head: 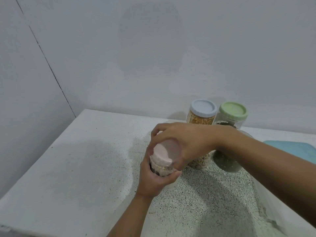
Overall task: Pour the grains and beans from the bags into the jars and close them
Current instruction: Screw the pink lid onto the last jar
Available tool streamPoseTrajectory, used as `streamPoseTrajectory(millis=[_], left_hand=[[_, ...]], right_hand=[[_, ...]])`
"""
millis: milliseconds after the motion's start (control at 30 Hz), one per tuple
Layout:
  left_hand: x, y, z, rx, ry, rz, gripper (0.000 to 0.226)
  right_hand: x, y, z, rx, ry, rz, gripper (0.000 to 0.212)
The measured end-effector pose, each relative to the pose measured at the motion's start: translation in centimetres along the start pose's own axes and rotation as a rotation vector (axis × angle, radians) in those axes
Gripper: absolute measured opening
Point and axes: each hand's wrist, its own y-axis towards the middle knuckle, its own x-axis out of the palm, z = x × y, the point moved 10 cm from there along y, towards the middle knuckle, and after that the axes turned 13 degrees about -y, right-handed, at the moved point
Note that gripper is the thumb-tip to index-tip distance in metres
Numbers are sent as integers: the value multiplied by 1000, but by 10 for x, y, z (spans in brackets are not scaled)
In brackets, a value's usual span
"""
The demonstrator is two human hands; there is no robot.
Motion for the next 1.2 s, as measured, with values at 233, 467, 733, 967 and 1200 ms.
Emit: streamPoseTrajectory(millis=[233,467,733,967,1200], left_hand=[[-2,0,-1,-8,-18,-3,92],[-1,1,-2,-17,-62,-9,87],[-1,-1,0,-18,-30,5,79],[-1,-1,0,-15,-20,4,77],[-2,0,-10,-62,-44,-23,83]], right_hand=[[-5,12,5,84,-161,-26,59],[2,19,7,169,-233,-62,59],[7,13,23,328,-386,14,97],[3,-3,23,252,-218,38,80],[10,3,13,248,-396,69,72]])
